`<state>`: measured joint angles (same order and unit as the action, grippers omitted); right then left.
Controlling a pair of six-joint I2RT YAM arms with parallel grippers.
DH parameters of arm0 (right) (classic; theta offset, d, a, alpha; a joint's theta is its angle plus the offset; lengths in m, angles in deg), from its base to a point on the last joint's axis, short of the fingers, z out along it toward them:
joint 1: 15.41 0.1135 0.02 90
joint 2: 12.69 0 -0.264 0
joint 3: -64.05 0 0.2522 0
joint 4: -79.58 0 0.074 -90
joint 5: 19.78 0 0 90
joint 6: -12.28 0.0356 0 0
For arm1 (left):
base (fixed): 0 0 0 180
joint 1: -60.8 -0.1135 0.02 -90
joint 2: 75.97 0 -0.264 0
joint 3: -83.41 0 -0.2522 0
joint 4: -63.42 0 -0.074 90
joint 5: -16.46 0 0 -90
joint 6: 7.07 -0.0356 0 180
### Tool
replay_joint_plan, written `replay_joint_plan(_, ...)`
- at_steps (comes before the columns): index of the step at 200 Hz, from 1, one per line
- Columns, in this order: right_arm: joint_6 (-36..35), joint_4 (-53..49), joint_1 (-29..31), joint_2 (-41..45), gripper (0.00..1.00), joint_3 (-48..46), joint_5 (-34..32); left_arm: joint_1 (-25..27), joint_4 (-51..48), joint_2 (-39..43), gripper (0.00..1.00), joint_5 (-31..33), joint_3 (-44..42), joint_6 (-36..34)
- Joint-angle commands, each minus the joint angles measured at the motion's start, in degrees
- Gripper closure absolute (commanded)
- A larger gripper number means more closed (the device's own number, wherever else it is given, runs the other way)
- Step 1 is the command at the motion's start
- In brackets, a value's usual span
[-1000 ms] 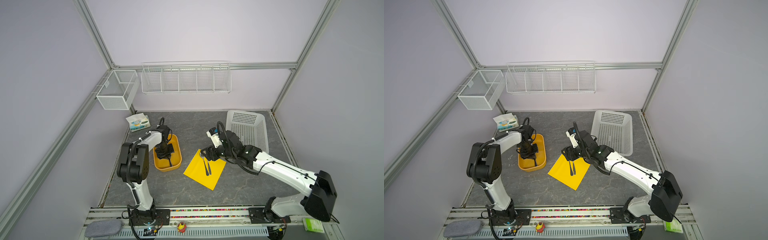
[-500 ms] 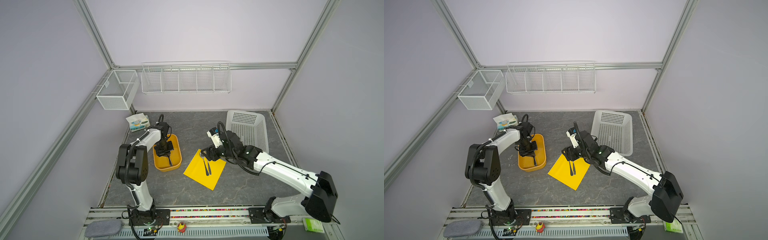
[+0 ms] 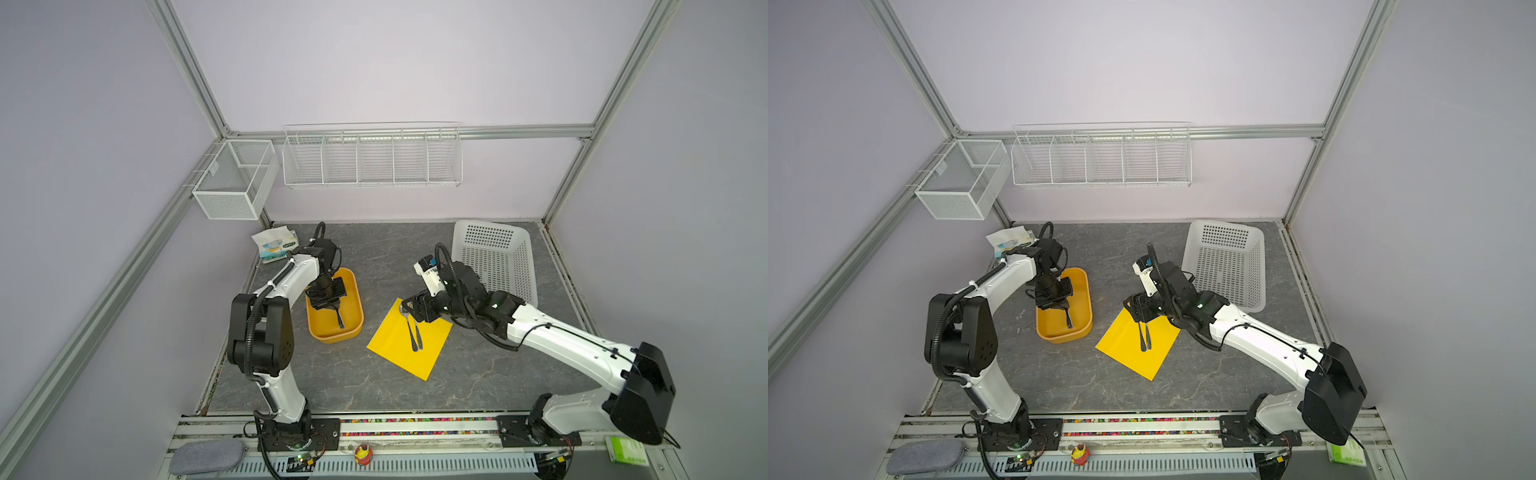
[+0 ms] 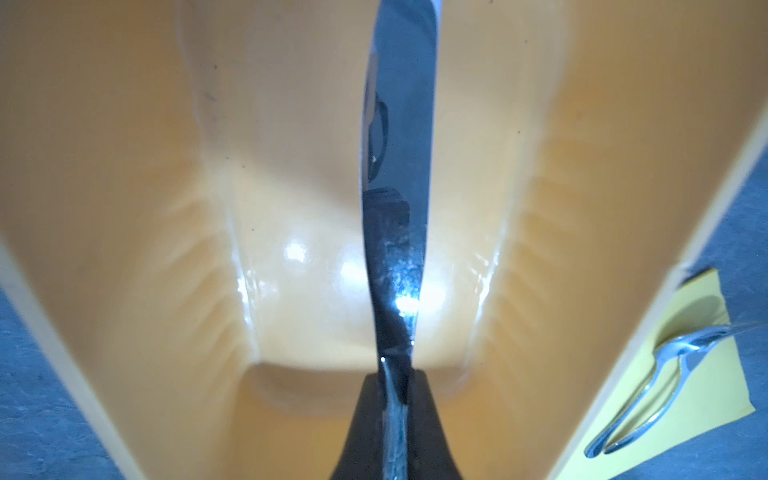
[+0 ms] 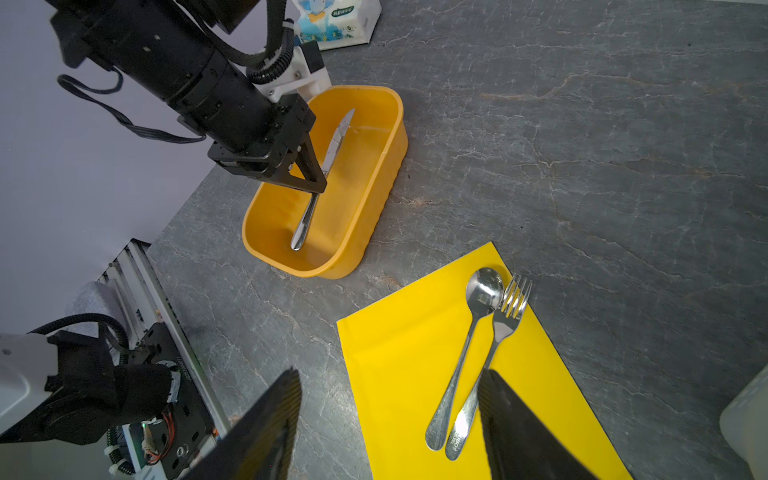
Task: Place the utensils on the paper napkin and roll it up
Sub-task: 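Lift the knife from the tray over the napkin with the left gripper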
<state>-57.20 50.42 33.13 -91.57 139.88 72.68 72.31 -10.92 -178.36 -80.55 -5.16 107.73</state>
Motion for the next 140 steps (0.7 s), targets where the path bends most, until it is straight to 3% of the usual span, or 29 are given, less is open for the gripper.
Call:
replay_joint_plan(1,-0.54,0.59,0.19,1.49,0.29,-1.15,-0.83,0.08,-2.91,2.65,0.95,-2.12,2.29,-0.48)
replay_joint_plan(65,0.49,1.51,0.16,3.57,0.30,-2.88,-3.65,2.05,-4.02,6.89,0.94,-3.96,2.17,1.57)
replay_joint_plan(140,1.98,1.51,0.16,7.62,0.30,-5.79,-7.27,13.03,-0.64,7.44,0.94,-5.32,1.79,8.07)
